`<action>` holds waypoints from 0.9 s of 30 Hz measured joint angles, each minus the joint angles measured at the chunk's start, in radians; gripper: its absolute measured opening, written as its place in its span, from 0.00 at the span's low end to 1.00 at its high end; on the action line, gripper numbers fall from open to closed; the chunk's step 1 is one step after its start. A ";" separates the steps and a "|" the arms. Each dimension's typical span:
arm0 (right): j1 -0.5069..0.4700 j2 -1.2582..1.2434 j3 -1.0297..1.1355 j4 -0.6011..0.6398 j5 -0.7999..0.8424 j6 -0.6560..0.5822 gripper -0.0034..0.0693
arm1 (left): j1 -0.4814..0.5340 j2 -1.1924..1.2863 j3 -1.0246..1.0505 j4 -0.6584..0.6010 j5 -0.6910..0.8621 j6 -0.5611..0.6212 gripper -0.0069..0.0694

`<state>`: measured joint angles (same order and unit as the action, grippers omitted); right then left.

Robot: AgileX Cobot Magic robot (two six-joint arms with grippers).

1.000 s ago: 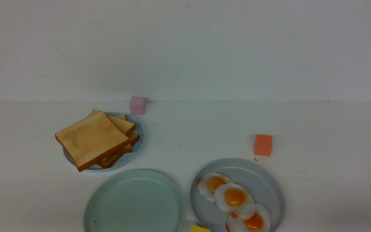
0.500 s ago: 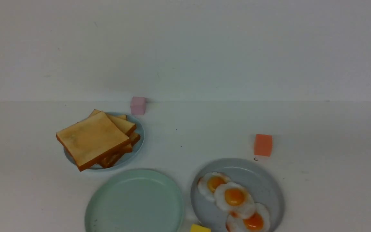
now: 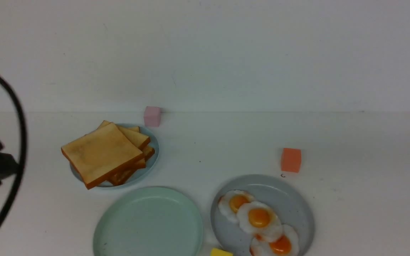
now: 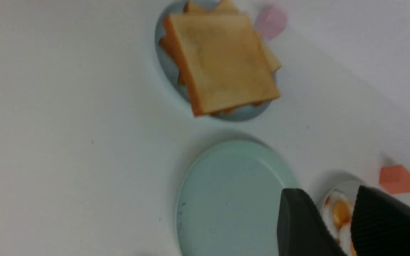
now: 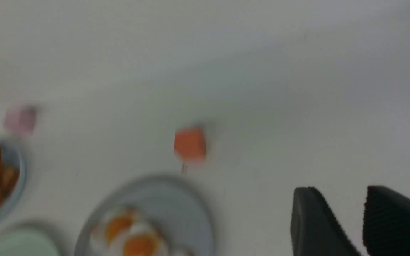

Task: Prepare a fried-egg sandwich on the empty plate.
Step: Use the left arm to grab a slice of bread

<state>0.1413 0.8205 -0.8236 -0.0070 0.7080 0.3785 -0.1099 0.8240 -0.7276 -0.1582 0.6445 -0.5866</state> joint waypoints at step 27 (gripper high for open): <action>0.000 0.089 0.016 0.686 0.141 -0.748 0.39 | 0.165 0.857 -0.317 -0.375 -0.142 0.467 0.71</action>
<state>0.1413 0.9096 -0.8077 0.6791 0.8487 -0.3697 0.0551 1.6815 -1.0444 -0.5337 0.5027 -0.1193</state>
